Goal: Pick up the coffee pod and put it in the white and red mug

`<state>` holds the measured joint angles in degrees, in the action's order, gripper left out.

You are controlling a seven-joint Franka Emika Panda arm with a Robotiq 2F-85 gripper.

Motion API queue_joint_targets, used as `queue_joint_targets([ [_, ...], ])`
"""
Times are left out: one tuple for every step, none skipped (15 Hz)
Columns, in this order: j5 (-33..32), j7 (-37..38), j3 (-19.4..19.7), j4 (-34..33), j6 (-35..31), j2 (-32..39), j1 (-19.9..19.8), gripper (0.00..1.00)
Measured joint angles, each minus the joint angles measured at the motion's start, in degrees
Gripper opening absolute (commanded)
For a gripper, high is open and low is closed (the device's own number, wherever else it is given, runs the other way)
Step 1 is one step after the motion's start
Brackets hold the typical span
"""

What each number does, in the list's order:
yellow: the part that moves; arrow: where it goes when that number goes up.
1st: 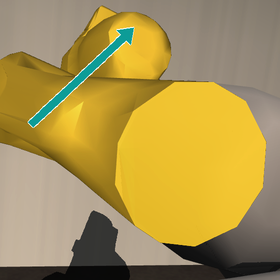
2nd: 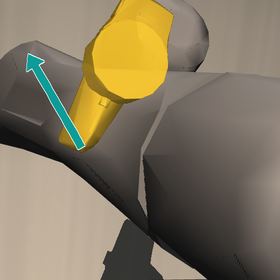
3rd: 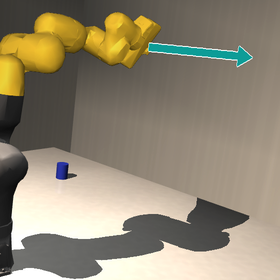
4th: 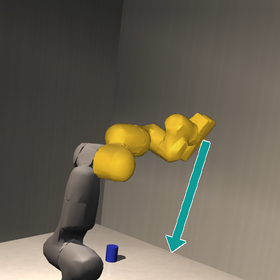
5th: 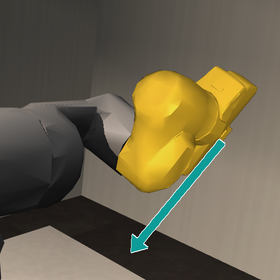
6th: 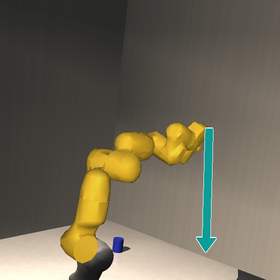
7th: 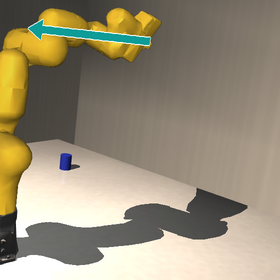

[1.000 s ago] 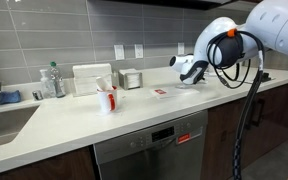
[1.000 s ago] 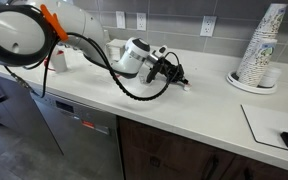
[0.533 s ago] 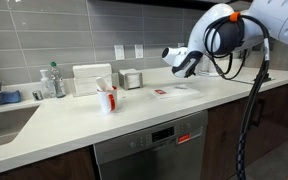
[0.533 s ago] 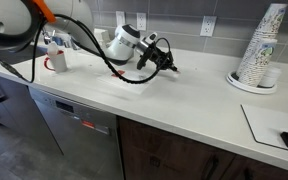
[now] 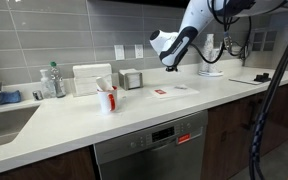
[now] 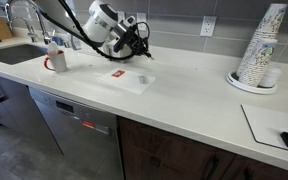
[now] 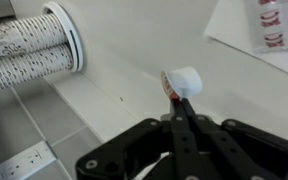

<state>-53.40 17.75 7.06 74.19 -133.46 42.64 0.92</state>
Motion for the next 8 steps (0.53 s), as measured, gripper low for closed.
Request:
queue_joint_targets([
  [0.2, -1.29, -0.78, 2.5, -1.93, -1.9, 0.01, 0.0],
  [0.44, -2.74, -1.47, 5.11, -3.93, -3.78, 0.0, 0.0],
  [0.86, -4.29, -2.11, 7.74, -5.9, -5.65, -0.06, 0.0],
  [1.49, -5.89, -2.76, 10.49, -8.11, -7.59, -0.19, 0.0],
  [2.37, -7.52, -3.38, 13.19, -10.26, -9.52, -0.33, 0.0],
  [3.51, -9.3, -4.06, 15.97, -12.44, -11.48, -0.55, 0.0],
  [5.07, -11.11, -4.78, 18.77, -14.6, -13.41, -0.81, 0.02],
  [7.12, -12.74, -5.52, 21.54, -16.85, -15.3, -1.16, 0.02],
])
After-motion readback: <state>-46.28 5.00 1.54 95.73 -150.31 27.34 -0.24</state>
